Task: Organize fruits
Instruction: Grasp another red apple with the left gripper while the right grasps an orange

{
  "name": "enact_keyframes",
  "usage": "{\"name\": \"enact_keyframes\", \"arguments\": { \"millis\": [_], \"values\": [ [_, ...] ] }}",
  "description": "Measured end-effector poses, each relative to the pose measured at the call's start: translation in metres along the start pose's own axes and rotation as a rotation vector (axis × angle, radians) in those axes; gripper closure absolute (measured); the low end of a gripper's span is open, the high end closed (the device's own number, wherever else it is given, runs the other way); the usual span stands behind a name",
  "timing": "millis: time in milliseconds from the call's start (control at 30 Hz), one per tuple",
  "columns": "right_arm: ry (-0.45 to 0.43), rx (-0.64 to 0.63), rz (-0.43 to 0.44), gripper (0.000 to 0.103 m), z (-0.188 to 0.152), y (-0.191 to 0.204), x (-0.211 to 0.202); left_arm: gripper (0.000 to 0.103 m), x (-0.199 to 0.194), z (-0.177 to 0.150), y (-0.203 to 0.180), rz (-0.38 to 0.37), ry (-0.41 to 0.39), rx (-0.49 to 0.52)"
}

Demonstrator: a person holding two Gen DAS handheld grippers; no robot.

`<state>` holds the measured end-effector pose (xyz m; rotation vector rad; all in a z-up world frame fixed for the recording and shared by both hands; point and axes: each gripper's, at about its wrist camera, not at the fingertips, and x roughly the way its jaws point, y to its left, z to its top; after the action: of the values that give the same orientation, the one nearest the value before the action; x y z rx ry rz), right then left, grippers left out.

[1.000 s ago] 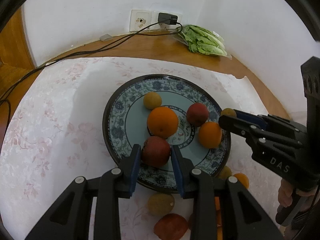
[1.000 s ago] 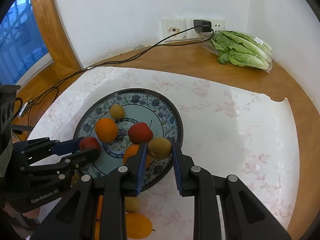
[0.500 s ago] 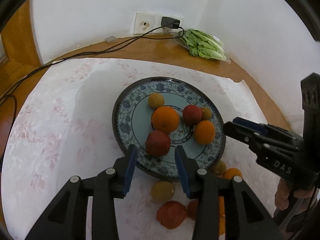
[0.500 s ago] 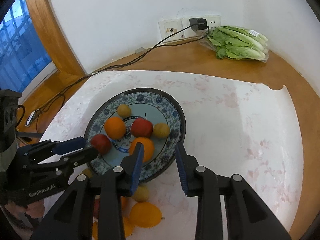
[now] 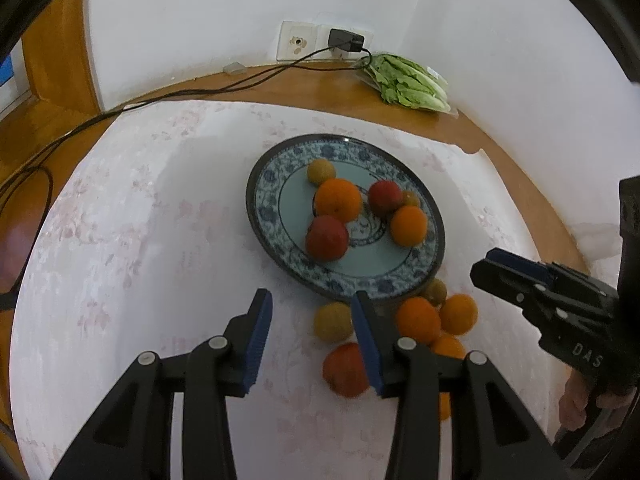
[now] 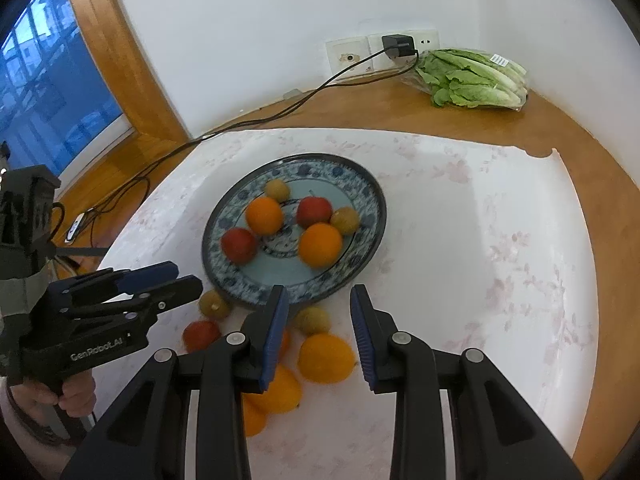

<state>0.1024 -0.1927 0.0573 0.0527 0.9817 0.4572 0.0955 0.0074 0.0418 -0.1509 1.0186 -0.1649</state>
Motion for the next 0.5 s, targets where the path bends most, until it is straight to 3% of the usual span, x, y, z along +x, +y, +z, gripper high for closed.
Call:
{"name": "enact_keyframes", "arguments": {
  "millis": [500],
  "values": [
    [0.028,0.0,-0.004,0.07,-0.035,0.016,-0.016,0.059,-0.006,-0.026,-0.005,-0.045,0.023,0.008]
  ]
}}
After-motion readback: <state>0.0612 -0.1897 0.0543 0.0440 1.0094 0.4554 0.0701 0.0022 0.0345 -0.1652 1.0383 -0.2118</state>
